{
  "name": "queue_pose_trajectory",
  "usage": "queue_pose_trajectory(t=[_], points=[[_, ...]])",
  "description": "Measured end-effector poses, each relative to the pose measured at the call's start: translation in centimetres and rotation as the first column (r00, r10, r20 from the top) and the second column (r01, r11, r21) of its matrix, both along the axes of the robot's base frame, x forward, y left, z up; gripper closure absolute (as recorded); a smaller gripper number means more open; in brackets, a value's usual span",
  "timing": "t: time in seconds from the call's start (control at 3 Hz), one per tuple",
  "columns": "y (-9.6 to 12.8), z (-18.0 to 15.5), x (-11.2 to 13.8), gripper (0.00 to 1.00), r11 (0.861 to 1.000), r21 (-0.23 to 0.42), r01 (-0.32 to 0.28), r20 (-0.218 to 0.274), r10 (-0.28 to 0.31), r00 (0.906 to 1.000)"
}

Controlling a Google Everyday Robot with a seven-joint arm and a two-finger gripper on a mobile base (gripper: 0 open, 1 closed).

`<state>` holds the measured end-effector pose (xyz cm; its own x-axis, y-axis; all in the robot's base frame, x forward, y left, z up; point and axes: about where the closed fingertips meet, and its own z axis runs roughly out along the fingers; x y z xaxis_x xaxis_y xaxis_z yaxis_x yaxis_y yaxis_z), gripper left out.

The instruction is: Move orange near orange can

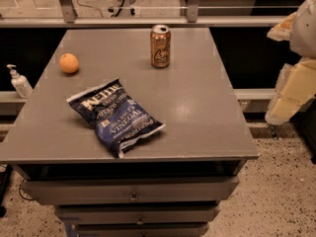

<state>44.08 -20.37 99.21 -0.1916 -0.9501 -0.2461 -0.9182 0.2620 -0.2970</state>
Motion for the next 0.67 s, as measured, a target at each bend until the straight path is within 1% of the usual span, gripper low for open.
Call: queue_pose_trajectory(t=[0.33,0.67], points=[[6.2,0.5,0.6,0.00,0.992,0.097,-0.076,0.042,0.072,0.9965],[15.6,1.5,1.3,0.00,0.953,0.228,-0.199,0.115,0.176,0.9776]])
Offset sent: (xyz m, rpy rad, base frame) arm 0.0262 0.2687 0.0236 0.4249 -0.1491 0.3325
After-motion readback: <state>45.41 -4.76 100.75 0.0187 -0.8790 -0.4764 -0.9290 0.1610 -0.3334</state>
